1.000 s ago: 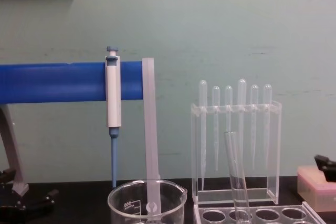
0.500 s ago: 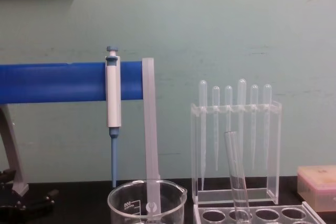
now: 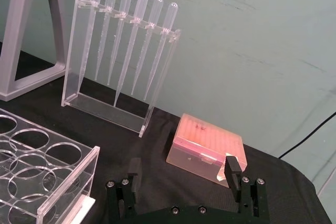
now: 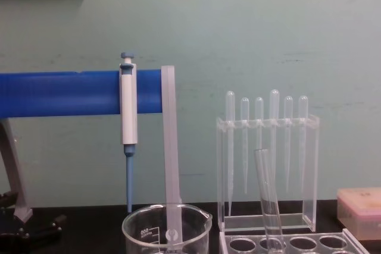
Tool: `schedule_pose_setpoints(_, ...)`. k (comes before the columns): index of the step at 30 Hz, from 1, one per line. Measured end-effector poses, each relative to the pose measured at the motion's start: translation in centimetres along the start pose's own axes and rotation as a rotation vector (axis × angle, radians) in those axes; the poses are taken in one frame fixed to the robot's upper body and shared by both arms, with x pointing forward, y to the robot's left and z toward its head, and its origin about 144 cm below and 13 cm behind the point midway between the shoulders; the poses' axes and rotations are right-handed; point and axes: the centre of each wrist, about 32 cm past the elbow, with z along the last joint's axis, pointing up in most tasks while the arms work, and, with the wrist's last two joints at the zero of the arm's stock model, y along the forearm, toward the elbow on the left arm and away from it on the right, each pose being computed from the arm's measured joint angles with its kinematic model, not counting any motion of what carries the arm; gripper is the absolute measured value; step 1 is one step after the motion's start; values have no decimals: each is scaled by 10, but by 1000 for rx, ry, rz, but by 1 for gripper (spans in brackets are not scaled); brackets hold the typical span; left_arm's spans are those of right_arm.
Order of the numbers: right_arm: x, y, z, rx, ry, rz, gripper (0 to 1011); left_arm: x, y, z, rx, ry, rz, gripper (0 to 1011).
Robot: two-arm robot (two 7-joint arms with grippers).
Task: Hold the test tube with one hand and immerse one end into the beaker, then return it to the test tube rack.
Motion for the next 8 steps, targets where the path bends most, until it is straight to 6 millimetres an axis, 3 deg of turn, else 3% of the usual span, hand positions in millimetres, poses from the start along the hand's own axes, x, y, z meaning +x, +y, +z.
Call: schedule_pose_setpoints(8,0,0,0,1,0,1,1000,0,0,0,0,0,0,1000)
